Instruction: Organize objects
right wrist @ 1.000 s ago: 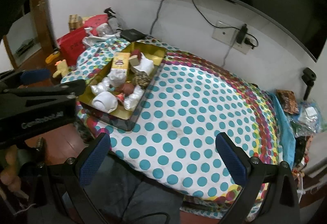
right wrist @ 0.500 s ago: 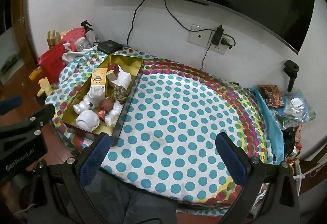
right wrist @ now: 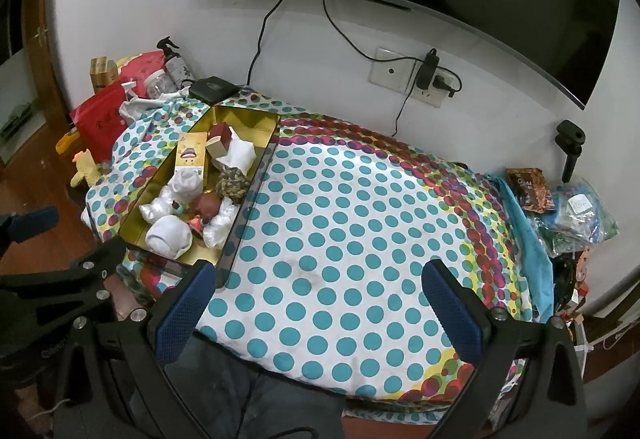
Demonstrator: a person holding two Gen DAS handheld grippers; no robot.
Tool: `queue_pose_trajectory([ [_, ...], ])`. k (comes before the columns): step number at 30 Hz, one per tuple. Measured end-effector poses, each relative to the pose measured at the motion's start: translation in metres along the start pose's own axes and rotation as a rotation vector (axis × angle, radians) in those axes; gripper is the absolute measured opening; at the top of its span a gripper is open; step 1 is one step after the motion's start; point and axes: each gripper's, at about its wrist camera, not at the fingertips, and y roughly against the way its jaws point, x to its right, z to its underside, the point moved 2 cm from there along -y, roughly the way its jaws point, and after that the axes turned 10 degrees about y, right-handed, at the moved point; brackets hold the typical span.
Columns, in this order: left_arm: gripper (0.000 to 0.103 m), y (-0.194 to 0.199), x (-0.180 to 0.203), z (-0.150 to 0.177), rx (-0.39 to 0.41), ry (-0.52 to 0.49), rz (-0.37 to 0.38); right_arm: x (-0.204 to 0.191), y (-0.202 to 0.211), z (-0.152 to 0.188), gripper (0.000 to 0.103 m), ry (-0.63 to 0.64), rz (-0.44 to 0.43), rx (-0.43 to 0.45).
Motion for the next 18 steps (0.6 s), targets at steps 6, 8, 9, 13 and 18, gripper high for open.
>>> queue_pose_trajectory([
  [6, 0.080, 0.000, 0.000, -0.003, 0.009, -0.003, -0.001, -0.001, -0.002, -0.004, 0.102, 0.013, 0.030, -0.005],
  [8, 0.080, -0.001, -0.001, -0.003, 0.007, -0.005, 0.007, -0.002, -0.002, -0.004, 0.102, 0.011, 0.028, -0.009],
  [9, 0.080, -0.001, -0.002, -0.003, 0.006, -0.002, 0.005, -0.002, -0.001, -0.005, 0.102, 0.006, 0.029, -0.009],
  [13, 0.080, -0.003, -0.008, -0.005, 0.010, 0.007, -0.008, -0.002, 0.004, -0.006, 0.102, 0.012, 0.027, 0.005],
  [18, 0.080, -0.007, -0.012, -0.006, -0.011, 0.026, -0.001, -0.003, 0.004, -0.002, 0.102, 0.021, 0.009, -0.012],
])
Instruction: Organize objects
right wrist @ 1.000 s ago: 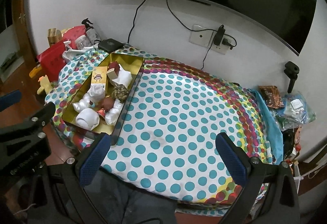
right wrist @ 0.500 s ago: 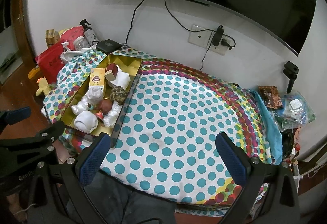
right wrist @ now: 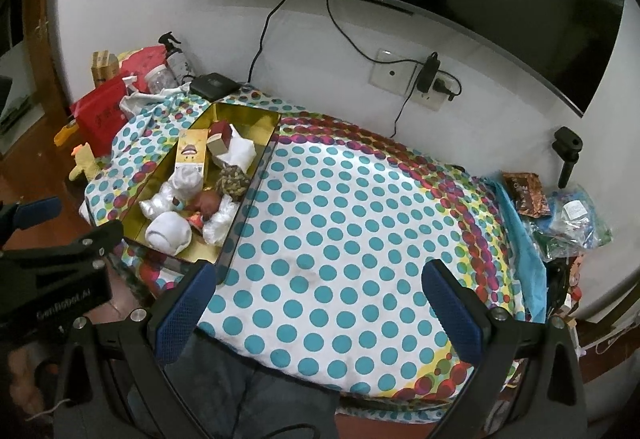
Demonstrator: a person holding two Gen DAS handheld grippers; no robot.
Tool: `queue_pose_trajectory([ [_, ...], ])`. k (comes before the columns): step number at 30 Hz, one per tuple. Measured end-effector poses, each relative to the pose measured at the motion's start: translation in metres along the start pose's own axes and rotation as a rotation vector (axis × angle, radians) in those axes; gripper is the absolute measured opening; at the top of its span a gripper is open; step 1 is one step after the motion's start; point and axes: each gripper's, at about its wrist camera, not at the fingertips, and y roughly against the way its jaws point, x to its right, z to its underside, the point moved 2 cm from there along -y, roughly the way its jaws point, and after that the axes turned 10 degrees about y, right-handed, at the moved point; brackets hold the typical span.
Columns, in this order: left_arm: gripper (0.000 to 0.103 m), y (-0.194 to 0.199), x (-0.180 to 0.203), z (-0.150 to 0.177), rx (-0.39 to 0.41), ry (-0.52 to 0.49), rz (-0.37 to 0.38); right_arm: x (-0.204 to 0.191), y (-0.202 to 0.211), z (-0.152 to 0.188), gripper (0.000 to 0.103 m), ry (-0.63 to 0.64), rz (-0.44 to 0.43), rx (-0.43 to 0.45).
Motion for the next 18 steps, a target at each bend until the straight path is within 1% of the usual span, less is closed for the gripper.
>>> queue_pose_trajectory([
  [2, 0.080, 0.000, 0.001, 0.000, -0.001, -0.005, 0.001, 0.000, 0.000, 0.000, 0.102, 0.000, -0.007, -0.004],
  [11, 0.080, 0.000, 0.009, -0.001, 0.001, -0.013, 0.057, 0.001, 0.001, 0.001, 0.102, -0.002, -0.004, -0.004],
  [15, 0.080, -0.002, 0.011, -0.003, -0.005, -0.014, 0.060, 0.002, -0.001, 0.002, 0.102, -0.008, 0.000, -0.011],
  [18, 0.080, -0.004, 0.011, -0.003, -0.006, -0.017, 0.042, 0.004, -0.001, 0.002, 0.102, -0.010, 0.002, -0.010],
])
